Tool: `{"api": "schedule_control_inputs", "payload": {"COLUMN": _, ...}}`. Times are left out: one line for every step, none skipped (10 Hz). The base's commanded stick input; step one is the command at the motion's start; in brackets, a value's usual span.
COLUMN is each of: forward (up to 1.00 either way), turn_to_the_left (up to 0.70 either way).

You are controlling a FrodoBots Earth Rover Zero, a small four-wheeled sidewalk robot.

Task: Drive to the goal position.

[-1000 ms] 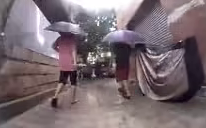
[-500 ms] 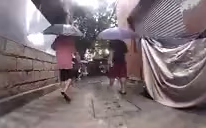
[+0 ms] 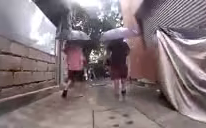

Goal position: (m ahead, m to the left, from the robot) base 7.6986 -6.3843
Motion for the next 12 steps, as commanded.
{"api": "schedule_control_inputs", "payload": {"forward": 0.99, "turn_to_the_left": 0.0}}
{"api": "schedule_control_inputs", "payload": {"forward": 0.99, "turn_to_the_left": 0.0}}
{"api": "schedule_control_inputs", "payload": {"forward": 0.99, "turn_to_the_left": 0.0}}
{"api": "schedule_control_inputs", "payload": {"forward": 0.99, "turn_to_the_left": 0.0}}
{"api": "schedule_control_inputs", "payload": {"forward": 0.99, "turn_to_the_left": 0.0}}
{"api": "schedule_control_inputs", "payload": {"forward": 0.99, "turn_to_the_left": -0.09}}
{"api": "schedule_control_inputs", "payload": {"forward": 0.99, "turn_to_the_left": -0.32}}
{"api": "schedule_control_inputs", "payload": {"forward": 0.99, "turn_to_the_left": -0.39}}
{"api": "schedule_control_inputs", "payload": {"forward": 0.99, "turn_to_the_left": -0.39}}
{"api": "schedule_control_inputs", "payload": {"forward": 0.99, "turn_to_the_left": 0.0}}
{"api": "schedule_control_inputs", "payload": {"forward": 0.99, "turn_to_the_left": 0.0}}
{"api": "schedule_control_inputs", "payload": {"forward": 0.99, "turn_to_the_left": 0.0}}
